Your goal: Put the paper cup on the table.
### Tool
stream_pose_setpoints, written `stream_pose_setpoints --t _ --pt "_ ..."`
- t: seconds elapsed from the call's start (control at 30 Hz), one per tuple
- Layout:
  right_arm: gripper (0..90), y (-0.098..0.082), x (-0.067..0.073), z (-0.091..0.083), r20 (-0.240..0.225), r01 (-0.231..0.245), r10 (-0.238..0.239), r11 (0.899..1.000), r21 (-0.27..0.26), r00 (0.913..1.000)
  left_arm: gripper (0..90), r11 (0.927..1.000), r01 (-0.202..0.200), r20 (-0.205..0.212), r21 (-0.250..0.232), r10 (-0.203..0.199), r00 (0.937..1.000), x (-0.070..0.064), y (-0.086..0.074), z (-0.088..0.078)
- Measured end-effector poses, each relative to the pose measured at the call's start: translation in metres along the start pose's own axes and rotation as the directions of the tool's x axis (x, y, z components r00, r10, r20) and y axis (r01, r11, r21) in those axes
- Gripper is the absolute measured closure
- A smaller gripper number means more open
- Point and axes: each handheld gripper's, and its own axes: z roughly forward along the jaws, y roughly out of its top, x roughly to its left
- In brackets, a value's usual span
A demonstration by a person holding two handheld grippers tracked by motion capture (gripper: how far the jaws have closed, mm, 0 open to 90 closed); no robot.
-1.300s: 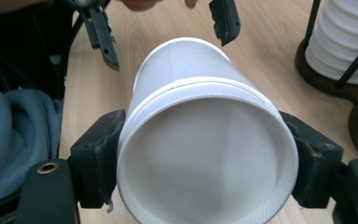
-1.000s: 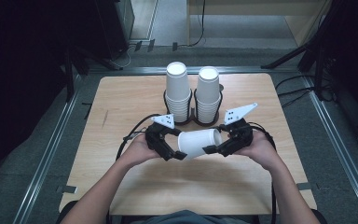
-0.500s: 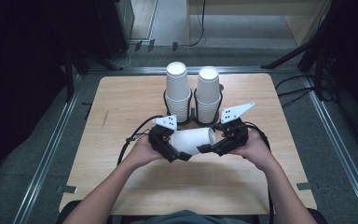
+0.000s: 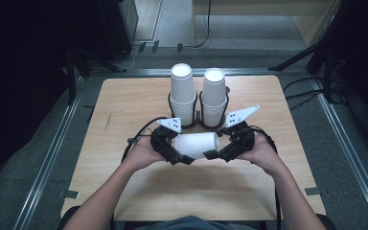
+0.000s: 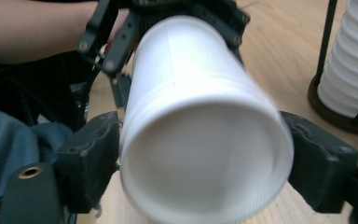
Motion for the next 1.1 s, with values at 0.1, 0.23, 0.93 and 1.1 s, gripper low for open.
stream_pose_setpoints --t 0.1,0.23,0.93,1.1 --pt "15.4 -0.004 -0.001 -0.001 0.013 0.001 -0.002 0.999 0.040 0.9999 10.0 0.9996 0.006 -0.006 0.029 -0.006 1.0000 0.002 -0.001 -0.007" --pt "15.3 -0.006 -0.002 0.000 0.022 0.004 -0.005 0.998 0.062 0.9998 10.0 0.9992 0.010 -0.012 0.040 -0.010 0.9999 0.002 -0.002 -0.012" --pt "16.2 -0.016 -0.006 0.012 0.078 0.034 -0.049 0.984 0.177 0.9958 9.8 0.9844 0.009 -0.046 0.176 -0.001 0.9990 0.006 0.002 -0.027" --pt "16.2 -0.016 -0.005 0.013 0.084 0.054 -0.070 0.982 0.179 0.9940 9.9 0.9664 -0.003 -0.068 0.257 0.021 0.9974 0.006 0.005 -0.019"
